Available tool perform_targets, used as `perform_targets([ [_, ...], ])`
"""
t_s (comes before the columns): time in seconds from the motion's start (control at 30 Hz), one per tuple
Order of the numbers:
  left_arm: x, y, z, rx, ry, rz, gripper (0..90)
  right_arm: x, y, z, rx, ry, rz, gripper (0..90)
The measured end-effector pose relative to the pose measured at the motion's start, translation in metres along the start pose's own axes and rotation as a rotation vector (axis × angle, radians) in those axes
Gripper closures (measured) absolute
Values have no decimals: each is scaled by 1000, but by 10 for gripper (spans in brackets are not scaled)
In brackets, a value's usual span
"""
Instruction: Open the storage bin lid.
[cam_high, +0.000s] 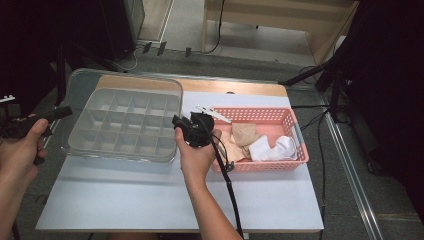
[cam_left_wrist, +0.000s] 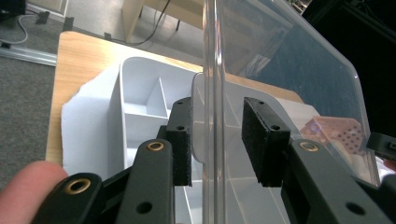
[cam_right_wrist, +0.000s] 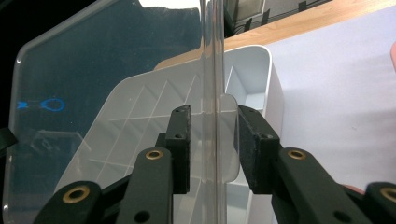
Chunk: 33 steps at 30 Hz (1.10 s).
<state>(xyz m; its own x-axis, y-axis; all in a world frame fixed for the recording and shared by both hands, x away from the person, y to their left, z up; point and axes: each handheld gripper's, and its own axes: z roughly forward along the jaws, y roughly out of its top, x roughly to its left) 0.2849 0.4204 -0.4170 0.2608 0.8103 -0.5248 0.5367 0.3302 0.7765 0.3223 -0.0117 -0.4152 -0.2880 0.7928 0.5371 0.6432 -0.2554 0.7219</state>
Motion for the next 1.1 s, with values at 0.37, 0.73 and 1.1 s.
perform_targets([
  [0.37,-7,-15,-12,13,6,-10,658,-3,-12,-13,22,5,-8,690],
  [0.73,-11,-26,-19,32,4,-12,657,-5,-23,-26,36,13,-7,694],
  [1.1,-20,-40,-34,7,-4,4,665,-8,-37,-39,36,36,-6,693],
])
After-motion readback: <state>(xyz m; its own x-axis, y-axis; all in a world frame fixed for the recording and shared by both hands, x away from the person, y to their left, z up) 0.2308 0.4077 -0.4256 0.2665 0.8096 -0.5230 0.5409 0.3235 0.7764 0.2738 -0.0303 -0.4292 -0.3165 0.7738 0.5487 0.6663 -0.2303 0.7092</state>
